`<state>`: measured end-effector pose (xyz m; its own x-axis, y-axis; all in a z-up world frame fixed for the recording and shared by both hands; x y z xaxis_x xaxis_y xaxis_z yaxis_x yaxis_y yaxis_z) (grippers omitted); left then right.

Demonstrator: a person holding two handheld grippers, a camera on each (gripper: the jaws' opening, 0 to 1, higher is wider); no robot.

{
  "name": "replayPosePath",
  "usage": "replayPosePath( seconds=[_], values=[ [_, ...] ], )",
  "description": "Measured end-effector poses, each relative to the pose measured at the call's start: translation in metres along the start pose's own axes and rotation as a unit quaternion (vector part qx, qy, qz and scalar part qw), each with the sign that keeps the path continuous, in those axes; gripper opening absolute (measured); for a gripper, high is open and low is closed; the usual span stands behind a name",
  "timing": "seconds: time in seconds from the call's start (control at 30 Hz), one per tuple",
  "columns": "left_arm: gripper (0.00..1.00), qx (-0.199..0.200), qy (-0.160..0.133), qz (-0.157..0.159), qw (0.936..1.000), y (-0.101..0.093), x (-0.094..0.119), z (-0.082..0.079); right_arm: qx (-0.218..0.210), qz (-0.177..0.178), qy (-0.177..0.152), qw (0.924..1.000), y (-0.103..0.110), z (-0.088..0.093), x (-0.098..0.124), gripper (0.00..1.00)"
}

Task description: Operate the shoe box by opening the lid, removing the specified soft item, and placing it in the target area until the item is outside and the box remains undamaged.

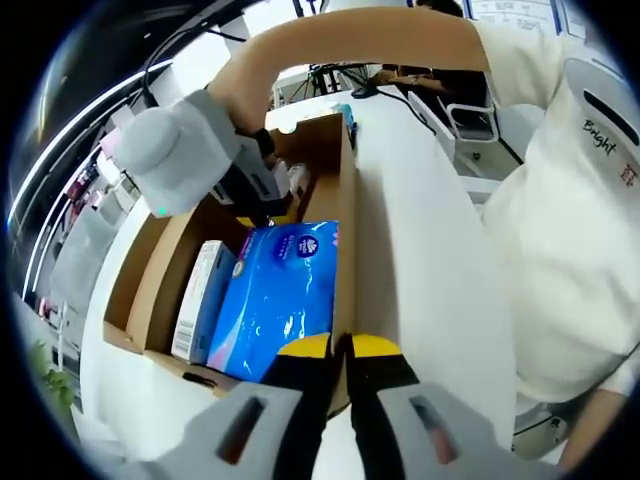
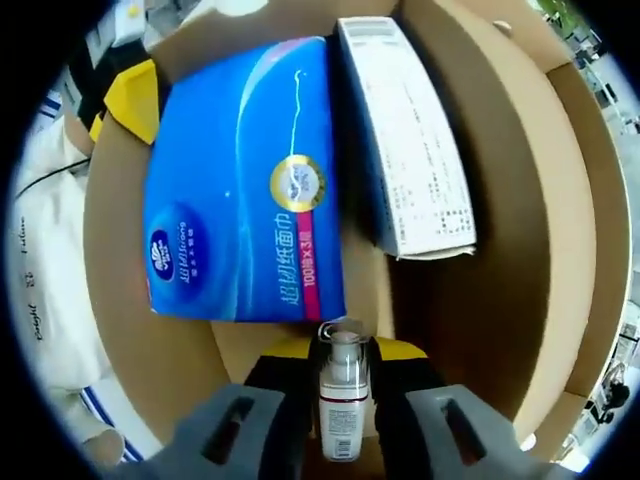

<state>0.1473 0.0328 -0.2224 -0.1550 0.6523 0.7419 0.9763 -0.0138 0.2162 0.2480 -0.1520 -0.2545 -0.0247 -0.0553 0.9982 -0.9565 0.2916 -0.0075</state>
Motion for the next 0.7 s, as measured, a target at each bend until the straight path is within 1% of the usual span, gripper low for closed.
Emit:
replayPosePath(
  seconds=[0.03, 0.07, 0.1, 0.13, 0.17, 0.2, 0.23, 0.27, 0.3, 0.33, 0.37, 0.43, 0.47, 0.5, 0.53, 0.6, 0.63, 0.7],
  values=[
    [0.04, 0.0, -0.001, 0.0, 1.0, 0.0, 0.0, 0.0, -0.011, 0.001, -0.002, 0.9999, 0.0, 0.001, 0.0, 0.19],
    [0.04, -0.001, -0.002, -0.001, 1.0, 0.0, 0.0, 0.0, -0.007, 0.025, -0.01, 0.9996, 0.008, 0.002, 0.001, 0.18],
    [0.04, 0.0, -0.003, 0.0, 1.0, 0.0, 0.0, 0.001, 0.001, 0.025, -0.015, 0.9996, 0.021, 0.006, 0.001, 0.18],
    [0.04, 0.002, -0.004, 0.002, 1.0, 0.0, 0.0, 0.001, 0.004, 0.034, -0.036, 0.9988, 0.021, 0.008, 0.001, 0.18],
    [0.04, 0.003, -0.004, 0.003, 1.0, 0.0, 0.0, 0.001, 0.0, 0.037, -0.041, 0.9985, 0.024, 0.01, 0.002, 0.18],
    [0.04, 0.005, -0.002, 0.005, 1.0, 0.001, 0.0, 0.001, -0.004, 0.039, -0.066, 0.997, 0.021, 0.012, 0.004, 0.18],
    [0.04, 0.006, -0.001, 0.006, 1.0, 0.001, 0.0, 0.001, -0.014, 0.048, -0.078, 0.9957, 0.021, 0.013, 0.007, 0.18],
    [0.04, 0.006, -0.001, 0.007, 1.0, 0.001, 0.0, 0.001, -0.033, 0.064, -0.093, 0.993, 0.023, 0.015, 0.01, 0.18],
    [0.04, 0.006, -0.002, 0.007, 1.0, 0.002, 0.0, 0.001, -0.052, 0.071, -0.108, 0.9903, 0.027, 0.019, 0.014, 0.18],
    [0.04, 0.006, -0.002, 0.007, 1.0, 0.001, 0.0, 0.001, -0.052, 0.071, -0.116, 0.9893, 0.028, 0.02, 0.017, 0.18],
    [0.04, 0.005, -0.002, 0.007, 1.0, 0.001, 0.0, 0.001, -0.061, 0.073, -0.147, 0.9845, 0.033, 0.021, 0.021, 0.18],
    [0.04, 0.005, -0.001, 0.007, 1.0, 0.001, -0.001, 0.001, -0.089, 0.058, -0.178, 0.9783, 0.028, 0.021, 0.022, 0.18],
    [0.04, 0.005, -0.001, 0.006, 1.0, 0.001, -0.001, 0.001, -0.09, 0.063, -0.197, 0.9742, 0.025, 0.023, 0.026, 0.18],
    [0.04, 0.005, -0.002, 0.006, 1.0, 0.001, -0.001, 0.001, -0.091, 0.067, -0.202, 0.9729, 0.026, 0.024, 0.027, 0.18],
    [0.04, 0.006, -0.003, 0.005, 1.0, 0.001, 0.0, 0.001, -0.092, 0.083, -0.218, 0.968, 0.024, 0.024, 0.031, 0.18],
    [0.04, 0.005, -0.006, 0.004, 1.0, 0.001, 0.0, 0.001, -0.094, 0.082, -0.223, 0.9668, 0.027, 0.026, 0.033, 0.18],
    [0.04, 0.006, -0.007, 0.004, 1.0, 0.001, 0.0, 0.001, -0.107, 0.092, -0.242, 0.9601, 0.028, 0.026, 0.035, 0.18],
    [0.04, 0.006, -0.007, 0.005, 0.9999, 0.001, -0.001, 0.001, -0.106, 0.099, -0.259, 0.955, 0.028, 0.027, 0.038, 0.18]
  ],
)
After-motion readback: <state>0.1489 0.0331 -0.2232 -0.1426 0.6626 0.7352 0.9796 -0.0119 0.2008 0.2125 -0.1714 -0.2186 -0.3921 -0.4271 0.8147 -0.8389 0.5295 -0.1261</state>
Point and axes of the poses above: the point that each gripper's makers call its tool centre point, and the gripper's own axes: x roughly backward along the fingers, y roughly to its left, z roughly out of its underside, the point moved 9 cm from there along x, roughly backward along the fingers, and after that the axes turned 4 degrees about -y, right-handed, at the moved point
